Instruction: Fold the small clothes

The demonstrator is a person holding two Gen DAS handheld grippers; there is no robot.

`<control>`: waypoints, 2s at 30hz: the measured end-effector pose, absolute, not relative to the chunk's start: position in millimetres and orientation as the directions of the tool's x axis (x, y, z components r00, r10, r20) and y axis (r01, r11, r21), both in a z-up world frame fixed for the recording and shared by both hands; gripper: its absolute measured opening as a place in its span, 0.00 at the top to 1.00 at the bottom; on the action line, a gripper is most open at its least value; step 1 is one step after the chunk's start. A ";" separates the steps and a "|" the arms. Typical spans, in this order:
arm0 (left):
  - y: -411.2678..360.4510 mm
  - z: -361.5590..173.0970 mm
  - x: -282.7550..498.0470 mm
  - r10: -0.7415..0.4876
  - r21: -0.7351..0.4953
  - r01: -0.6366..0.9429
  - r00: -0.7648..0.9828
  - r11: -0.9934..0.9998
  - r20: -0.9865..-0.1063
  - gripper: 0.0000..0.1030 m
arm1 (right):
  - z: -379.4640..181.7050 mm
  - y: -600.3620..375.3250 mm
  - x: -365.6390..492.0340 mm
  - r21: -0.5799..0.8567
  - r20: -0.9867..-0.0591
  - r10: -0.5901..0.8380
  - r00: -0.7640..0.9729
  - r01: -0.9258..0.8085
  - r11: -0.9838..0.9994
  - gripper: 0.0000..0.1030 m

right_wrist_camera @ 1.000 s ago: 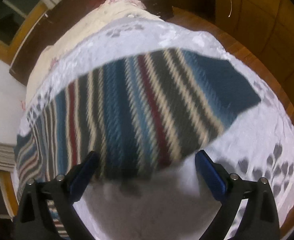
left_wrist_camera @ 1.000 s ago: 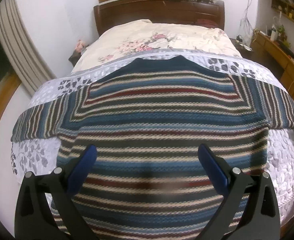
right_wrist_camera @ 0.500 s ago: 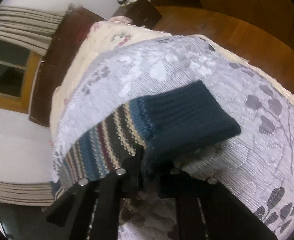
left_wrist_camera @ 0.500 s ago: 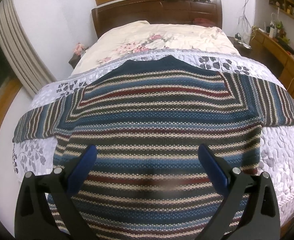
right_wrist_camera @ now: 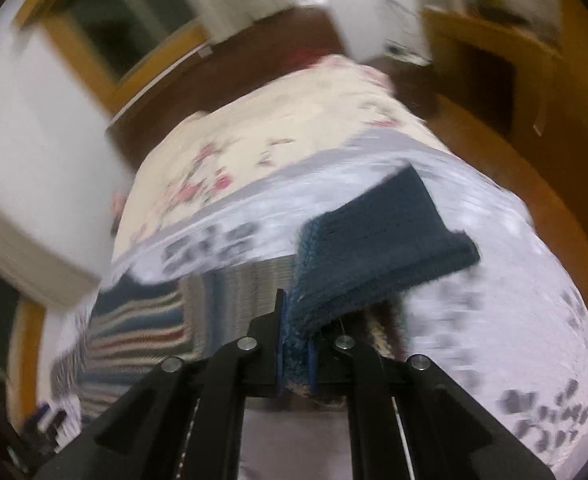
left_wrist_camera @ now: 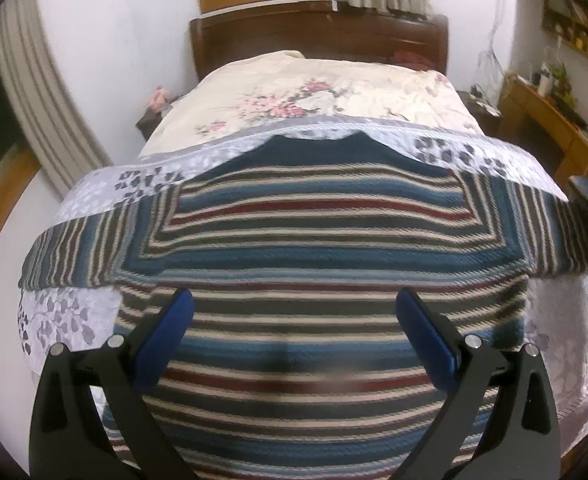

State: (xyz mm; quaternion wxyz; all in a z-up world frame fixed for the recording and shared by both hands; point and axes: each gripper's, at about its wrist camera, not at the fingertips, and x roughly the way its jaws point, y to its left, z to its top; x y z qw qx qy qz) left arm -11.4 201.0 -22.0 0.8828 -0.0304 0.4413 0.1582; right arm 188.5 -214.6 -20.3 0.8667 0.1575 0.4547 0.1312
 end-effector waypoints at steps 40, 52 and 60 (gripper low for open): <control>188.8 -102.2 103.3 -0.075 -0.165 -0.177 0.427 0.970 -0.901 0.04 | -48.5 -70.8 86.5 0.278 -0.804 0.377 0.460 -0.270 0.922 0.57; 198.4 -98.7 114.6 -0.221 -0.354 -0.218 0.468 0.909 -0.855 0.95 | -44.0 -79.6 79.3 0.255 -0.794 0.351 0.496 -0.253 0.933 0.57; 255.0 -49.1 97.6 -0.111 -0.346 -0.274 0.618 0.897 -0.778 0.95 | -51.4 -68.8 88.0 0.257 -0.805 0.357 0.474 -0.263 0.930 0.57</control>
